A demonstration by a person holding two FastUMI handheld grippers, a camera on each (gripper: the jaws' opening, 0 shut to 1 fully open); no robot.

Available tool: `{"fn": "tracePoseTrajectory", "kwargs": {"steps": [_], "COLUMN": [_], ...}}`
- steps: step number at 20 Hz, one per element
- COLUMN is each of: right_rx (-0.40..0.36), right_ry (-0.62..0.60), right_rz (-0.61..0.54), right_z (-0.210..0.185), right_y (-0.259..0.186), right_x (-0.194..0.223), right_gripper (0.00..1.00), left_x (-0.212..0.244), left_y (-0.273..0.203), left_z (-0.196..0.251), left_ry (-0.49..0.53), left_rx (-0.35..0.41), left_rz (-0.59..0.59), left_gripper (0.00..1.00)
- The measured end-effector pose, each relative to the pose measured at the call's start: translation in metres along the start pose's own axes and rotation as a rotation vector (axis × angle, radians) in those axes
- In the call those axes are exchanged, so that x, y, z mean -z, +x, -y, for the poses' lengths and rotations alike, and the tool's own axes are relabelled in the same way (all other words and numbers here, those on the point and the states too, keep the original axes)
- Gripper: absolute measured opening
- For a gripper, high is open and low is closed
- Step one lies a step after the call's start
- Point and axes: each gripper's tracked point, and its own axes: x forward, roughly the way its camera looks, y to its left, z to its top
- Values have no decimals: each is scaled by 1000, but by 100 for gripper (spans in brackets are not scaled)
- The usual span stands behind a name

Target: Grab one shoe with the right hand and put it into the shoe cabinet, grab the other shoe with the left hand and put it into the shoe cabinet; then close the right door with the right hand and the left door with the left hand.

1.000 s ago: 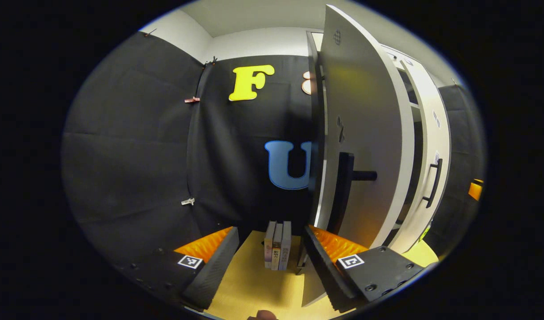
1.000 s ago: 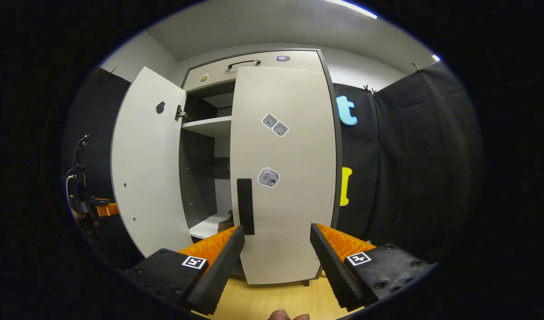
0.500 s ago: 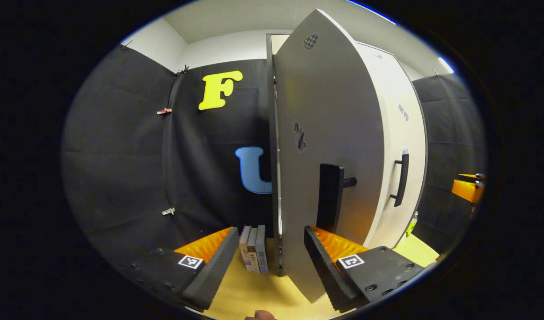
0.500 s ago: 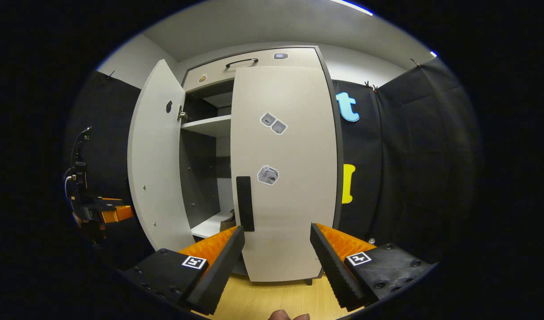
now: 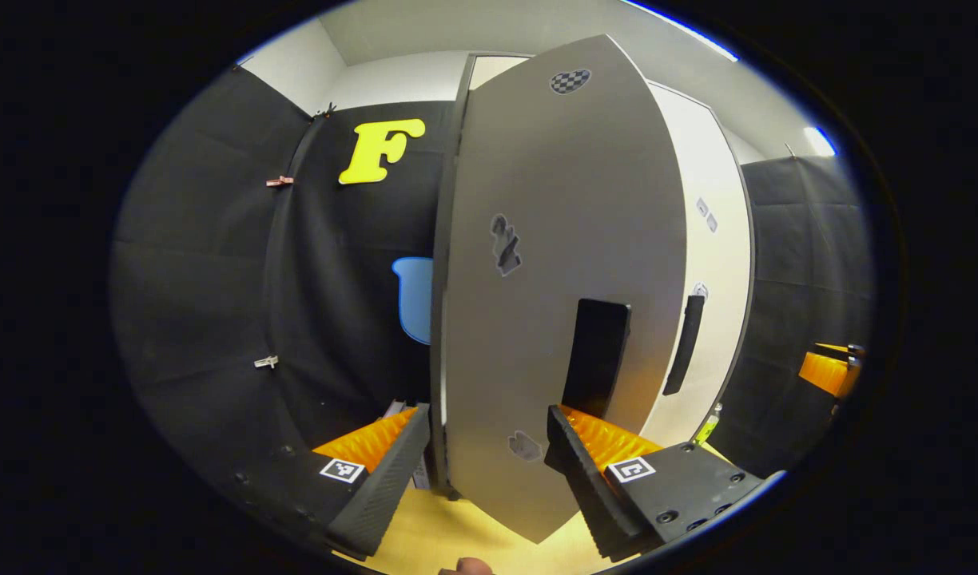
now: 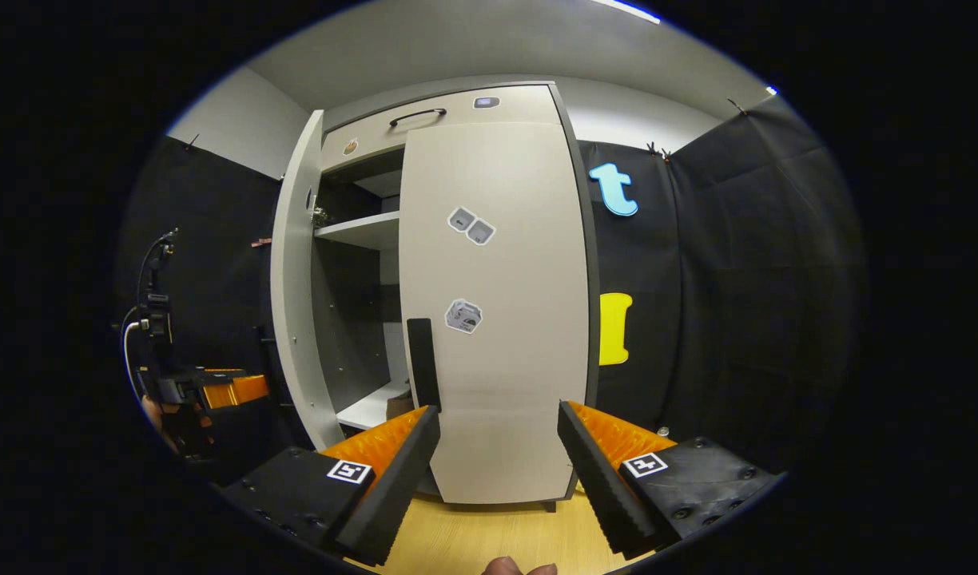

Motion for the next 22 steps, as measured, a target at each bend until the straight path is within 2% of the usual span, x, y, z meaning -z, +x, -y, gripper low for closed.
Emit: {"fn": "tracePoseTrajectory", "kwargs": {"steps": [8,9,11,22], "right_rx": [29,30,27,-1], "right_ry": [18,15,8,17], "right_rz": [9,11,13,5], "right_z": [21,22,22,13], "right_y": [-3,-2,-1,19], "right_x": [-6,-7,-8,-6], "right_gripper": [98,98,100,98], "left_x": [-9,-11,-15,-16], "left_y": [20,19,19,62], "left_z": [30,32,41,72], "left_ry": [18,11,2,48], "left_rx": [0,7,26,27], "left_rz": [23,28,37,44], "left_gripper": [95,92,92,96]}}
